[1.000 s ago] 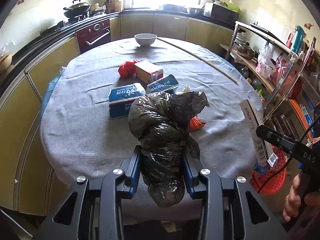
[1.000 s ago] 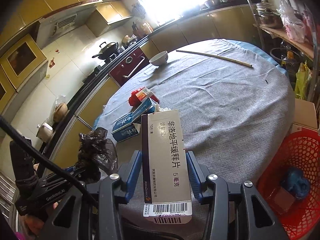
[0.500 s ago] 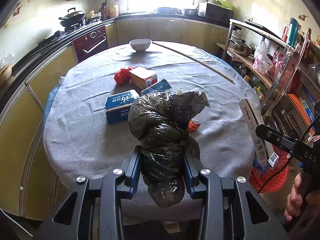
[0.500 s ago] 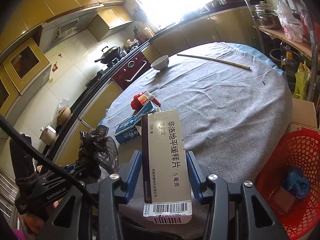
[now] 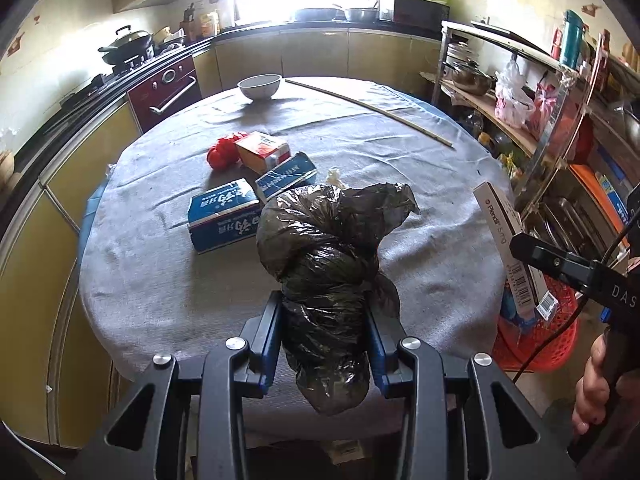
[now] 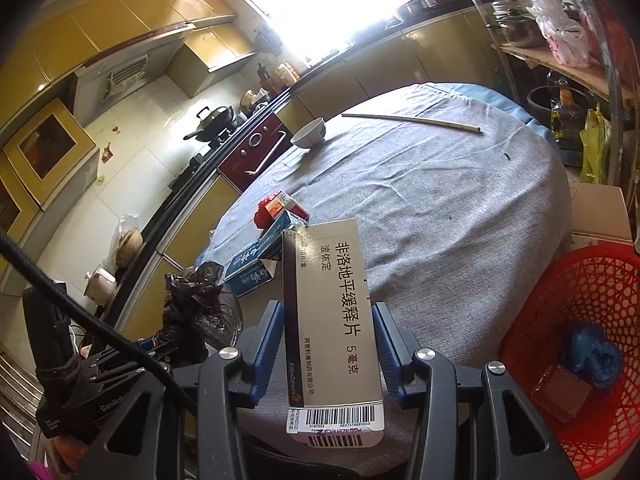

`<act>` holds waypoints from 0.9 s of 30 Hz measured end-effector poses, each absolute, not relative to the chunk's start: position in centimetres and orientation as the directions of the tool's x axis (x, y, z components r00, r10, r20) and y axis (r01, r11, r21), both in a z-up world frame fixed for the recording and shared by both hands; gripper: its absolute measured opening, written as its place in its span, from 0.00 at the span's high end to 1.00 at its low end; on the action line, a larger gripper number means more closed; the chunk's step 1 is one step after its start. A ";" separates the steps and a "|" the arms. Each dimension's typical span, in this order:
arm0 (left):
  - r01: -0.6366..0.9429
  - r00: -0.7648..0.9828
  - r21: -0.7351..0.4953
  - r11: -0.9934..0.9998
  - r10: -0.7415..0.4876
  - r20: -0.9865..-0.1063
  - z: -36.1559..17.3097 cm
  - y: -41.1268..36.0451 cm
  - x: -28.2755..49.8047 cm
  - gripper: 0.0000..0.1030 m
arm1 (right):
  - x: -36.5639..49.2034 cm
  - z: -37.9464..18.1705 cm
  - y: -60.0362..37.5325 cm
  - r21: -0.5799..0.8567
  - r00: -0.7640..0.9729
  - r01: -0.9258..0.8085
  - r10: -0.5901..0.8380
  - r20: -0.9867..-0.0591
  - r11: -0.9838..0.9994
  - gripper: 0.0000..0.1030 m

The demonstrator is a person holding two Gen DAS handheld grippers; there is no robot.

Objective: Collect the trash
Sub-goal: 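Lift the black bag and medicine box and carry both toward the red basket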

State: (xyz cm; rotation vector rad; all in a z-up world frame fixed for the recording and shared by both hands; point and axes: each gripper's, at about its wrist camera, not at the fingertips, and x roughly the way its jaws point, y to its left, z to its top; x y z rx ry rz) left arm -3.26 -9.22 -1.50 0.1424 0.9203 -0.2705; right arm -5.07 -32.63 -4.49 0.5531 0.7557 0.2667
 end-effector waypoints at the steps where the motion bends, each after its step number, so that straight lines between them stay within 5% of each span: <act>1: 0.297 0.573 0.007 0.955 -0.172 -0.801 -1.5 -9.5 -3.3 0.62 | -5.2 -4.5 -32.8 0.566 0.706 -0.031 0.419 -0.571 0.824 0.53; 27: 0.543 0.523 0.081 0.836 -0.261 -0.811 -1.6 -20.3 -4.9 0.62 | -9.0 -6.9 -41.0 0.624 0.759 0.138 0.322 -0.566 0.769 0.53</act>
